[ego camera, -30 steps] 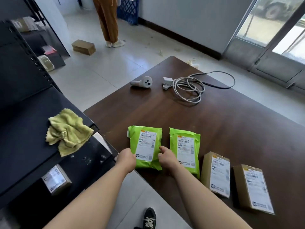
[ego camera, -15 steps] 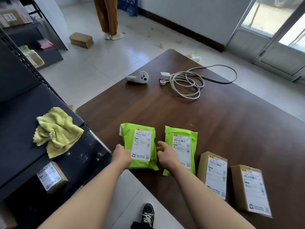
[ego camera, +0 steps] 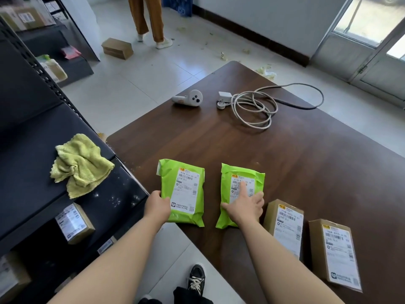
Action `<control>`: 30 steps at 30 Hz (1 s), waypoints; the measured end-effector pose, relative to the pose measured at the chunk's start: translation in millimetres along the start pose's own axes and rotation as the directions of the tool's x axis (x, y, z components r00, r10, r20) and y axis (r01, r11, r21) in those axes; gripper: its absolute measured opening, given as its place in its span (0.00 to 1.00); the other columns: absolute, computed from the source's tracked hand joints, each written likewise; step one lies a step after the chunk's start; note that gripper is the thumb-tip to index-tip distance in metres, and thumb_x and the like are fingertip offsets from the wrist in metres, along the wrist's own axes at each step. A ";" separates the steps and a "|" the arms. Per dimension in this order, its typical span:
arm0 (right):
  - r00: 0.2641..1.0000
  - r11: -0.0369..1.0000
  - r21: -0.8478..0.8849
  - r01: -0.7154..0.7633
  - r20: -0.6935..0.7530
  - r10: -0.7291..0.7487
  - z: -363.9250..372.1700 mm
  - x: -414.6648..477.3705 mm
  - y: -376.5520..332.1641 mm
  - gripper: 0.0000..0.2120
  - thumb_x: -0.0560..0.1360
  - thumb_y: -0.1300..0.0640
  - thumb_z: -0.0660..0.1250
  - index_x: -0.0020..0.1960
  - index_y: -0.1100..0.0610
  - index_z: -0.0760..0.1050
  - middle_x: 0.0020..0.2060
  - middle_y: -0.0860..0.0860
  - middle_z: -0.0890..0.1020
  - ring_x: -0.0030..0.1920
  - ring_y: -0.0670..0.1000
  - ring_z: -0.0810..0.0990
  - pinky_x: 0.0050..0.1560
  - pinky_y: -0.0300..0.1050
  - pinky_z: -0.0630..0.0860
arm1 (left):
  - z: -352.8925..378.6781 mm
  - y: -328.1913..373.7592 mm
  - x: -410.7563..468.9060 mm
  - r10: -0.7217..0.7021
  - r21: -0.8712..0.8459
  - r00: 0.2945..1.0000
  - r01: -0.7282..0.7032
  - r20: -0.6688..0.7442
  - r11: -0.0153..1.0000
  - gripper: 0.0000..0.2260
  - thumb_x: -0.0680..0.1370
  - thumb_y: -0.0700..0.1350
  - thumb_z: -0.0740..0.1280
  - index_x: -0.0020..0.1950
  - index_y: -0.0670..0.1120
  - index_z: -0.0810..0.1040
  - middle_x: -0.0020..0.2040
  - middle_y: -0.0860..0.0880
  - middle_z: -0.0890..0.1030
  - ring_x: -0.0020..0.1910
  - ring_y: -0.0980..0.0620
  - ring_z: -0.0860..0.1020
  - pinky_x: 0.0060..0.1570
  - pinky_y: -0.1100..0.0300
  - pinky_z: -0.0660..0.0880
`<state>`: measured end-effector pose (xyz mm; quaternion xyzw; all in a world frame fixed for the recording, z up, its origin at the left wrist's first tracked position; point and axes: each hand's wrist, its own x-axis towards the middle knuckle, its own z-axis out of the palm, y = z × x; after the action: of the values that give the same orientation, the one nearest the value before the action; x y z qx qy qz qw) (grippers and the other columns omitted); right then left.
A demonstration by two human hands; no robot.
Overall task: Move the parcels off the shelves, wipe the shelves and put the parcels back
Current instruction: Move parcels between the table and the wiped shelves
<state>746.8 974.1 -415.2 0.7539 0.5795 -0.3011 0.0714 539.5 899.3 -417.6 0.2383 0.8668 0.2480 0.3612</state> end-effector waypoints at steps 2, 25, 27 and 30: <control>1.000 1.000 0.024 -0.009 0.001 0.009 1.9 -0.6 -0.6 0.44 0.70 0.42 0.70 0.76 0.42 0.45 0.69 0.64 0.54 0.69 0.65 0.59 0.70 0.59 0.60 | -3.2 -5.8 -4.1 0.000 -0.044 1.000 0.000 -0.005 0.999 0.10 0.78 0.38 0.61 0.58 0.39 0.75 0.53 0.42 0.79 0.50 0.42 0.77 0.48 0.53 0.74; 0.929 0.940 0.094 0.329 0.145 -0.340 42.6 -105.9 -85.3 0.44 0.66 0.43 0.71 0.75 0.39 0.52 0.63 0.58 0.65 0.64 0.61 0.67 0.67 0.55 0.66 | -120.2 -118.6 -75.8 -0.177 -0.324 0.973 0.121 -0.149 0.938 0.08 0.79 0.38 0.62 0.56 0.39 0.75 0.52 0.40 0.80 0.52 0.41 0.78 0.47 0.54 0.74; 0.922 0.936 0.067 0.345 0.160 -0.352 51.4 -122.6 -89.8 0.43 0.66 0.42 0.71 0.75 0.39 0.52 0.62 0.58 0.65 0.63 0.61 0.68 0.67 0.55 0.66 | -131.4 -134.2 -86.5 -0.185 -0.339 0.971 0.125 -0.152 0.933 0.09 0.79 0.38 0.62 0.57 0.37 0.76 0.52 0.39 0.80 0.51 0.41 0.78 0.46 0.55 0.73; 0.909 0.928 0.024 0.371 0.198 -0.368 66.9 -157.2 -95.8 0.44 0.66 0.41 0.70 0.75 0.40 0.52 0.63 0.59 0.65 0.63 0.61 0.68 0.66 0.55 0.66 | -151.9 -161.1 -109.3 -0.211 -0.358 0.961 0.137 -0.179 0.924 0.07 0.78 0.38 0.62 0.54 0.37 0.77 0.50 0.38 0.81 0.44 0.45 0.76 0.41 0.57 0.69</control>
<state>611.0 843.4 -361.8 0.5963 0.7038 -0.3787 0.0760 457.2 672.4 -365.4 0.0656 0.8620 0.3857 0.3222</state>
